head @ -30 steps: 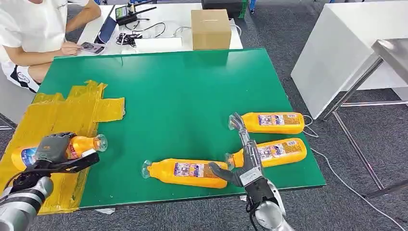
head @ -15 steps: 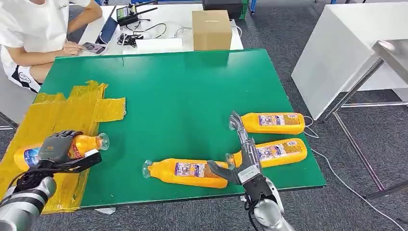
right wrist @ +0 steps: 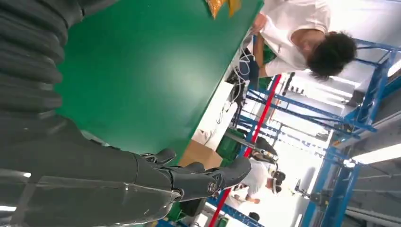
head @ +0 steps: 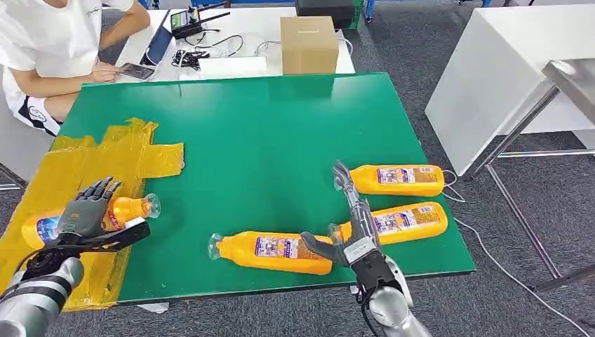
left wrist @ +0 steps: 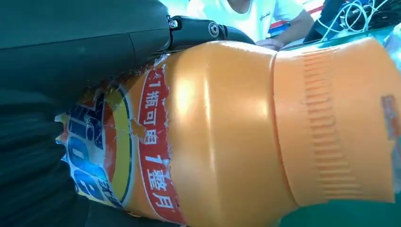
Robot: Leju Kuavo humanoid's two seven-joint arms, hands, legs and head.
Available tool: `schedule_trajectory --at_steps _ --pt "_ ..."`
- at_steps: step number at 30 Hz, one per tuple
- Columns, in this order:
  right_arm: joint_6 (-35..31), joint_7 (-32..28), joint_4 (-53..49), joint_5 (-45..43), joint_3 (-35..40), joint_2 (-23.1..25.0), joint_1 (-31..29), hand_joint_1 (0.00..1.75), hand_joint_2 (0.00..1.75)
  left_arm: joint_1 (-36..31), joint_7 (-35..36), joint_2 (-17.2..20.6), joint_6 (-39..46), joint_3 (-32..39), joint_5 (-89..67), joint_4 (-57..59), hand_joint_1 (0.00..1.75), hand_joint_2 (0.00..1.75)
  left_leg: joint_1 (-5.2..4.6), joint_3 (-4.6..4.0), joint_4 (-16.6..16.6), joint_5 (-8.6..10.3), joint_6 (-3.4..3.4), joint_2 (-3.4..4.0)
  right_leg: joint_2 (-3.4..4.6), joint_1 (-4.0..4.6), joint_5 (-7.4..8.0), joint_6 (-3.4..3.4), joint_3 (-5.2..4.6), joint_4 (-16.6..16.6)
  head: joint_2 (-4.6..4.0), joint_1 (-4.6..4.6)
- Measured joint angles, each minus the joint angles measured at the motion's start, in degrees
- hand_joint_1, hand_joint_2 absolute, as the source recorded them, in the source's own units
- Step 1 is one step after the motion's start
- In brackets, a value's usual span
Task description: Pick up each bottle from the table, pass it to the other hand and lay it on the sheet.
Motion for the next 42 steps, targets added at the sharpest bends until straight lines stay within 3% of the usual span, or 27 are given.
schedule_trajectory --at_steps 17,23,26,30,42 --pt "0.2 1.4 1.1 4.2 0.7 -0.3 -1.1 0.0 1.75 0.3 -1.7 -0.2 0.0 0.0 2.1 0.0 0.0 1.75 0.0 0.03 0.0 0.0 0.0 0.0 0.0 0.0 0.0 0.01 0.02 0.0 0.0 0.0" --pt "0.0 2.3 1.9 6.8 1.3 -0.7 -1.2 0.0 1.75 2.4 -5.8 -1.6 8.5 0.6 4.7 -1.6 0.0 1.75 -0.07 -0.02 0.0 0.0 0.01 0.01 0.01 -0.1 -0.02 0.03 -0.09 0.0 0.0 0.0" --pt "-0.2 3.1 2.2 7.5 1.5 -0.7 -1.2 0.0 1.75 4.8 1.7 -2.4 14.0 0.6 -4.8 -7.2 0.0 1.75 -0.07 -0.31 0.0 0.01 0.03 0.04 0.01 -0.1 0.01 0.04 -0.43 0.0 0.0 0.0" --pt "-1.2 4.4 2.7 9.5 1.6 -0.7 -0.6 0.0 1.75 5.6 1.9 -3.7 14.8 0.6 -4.6 -12.8 0.0 1.75 -0.07 -0.56 0.0 0.06 0.09 0.07 0.01 -0.1 0.06 0.06 -0.62 0.0 0.0 0.0" --pt "-4.8 12.5 4.4 27.0 2.3 -1.9 0.9 0.0 1.75 9.7 1.3 -4.7 9.7 0.0 8.1 -32.0 0.0 1.75 -0.07 -0.73 0.0 -0.06 0.08 0.23 0.03 -0.08 0.01 0.04 -0.82 0.0 0.0 0.0"
